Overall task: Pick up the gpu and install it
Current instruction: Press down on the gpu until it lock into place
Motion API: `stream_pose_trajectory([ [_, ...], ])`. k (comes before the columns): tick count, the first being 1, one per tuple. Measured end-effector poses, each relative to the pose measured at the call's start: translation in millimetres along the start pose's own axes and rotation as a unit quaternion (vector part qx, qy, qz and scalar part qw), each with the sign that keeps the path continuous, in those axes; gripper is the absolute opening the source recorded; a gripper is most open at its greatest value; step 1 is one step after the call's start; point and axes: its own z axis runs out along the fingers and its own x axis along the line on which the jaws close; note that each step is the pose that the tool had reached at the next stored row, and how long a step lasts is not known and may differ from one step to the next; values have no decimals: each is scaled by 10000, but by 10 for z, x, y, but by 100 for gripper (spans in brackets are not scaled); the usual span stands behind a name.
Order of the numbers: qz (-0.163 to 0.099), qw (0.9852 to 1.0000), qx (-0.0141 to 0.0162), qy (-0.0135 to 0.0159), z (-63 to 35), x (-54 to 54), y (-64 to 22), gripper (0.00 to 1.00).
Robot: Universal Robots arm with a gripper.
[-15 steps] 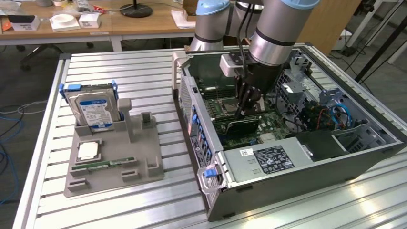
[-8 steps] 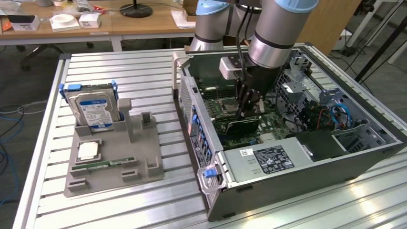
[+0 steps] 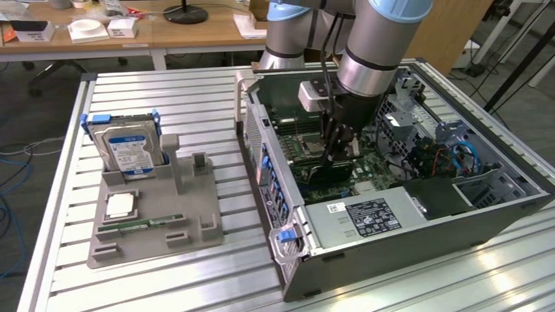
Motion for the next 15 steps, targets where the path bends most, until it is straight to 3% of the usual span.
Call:
stream_pose_trajectory([
  [4, 0, 10000, -3, 8, 29, 2, -1, 11],
  [6, 0, 10000, 0, -3, 19, 0, -1, 11],
  [10, 0, 10000, -1, 0, -121, -3, 7, 11],
  [15, 0, 10000, -1, 1, -189, -3, 109, 11],
])
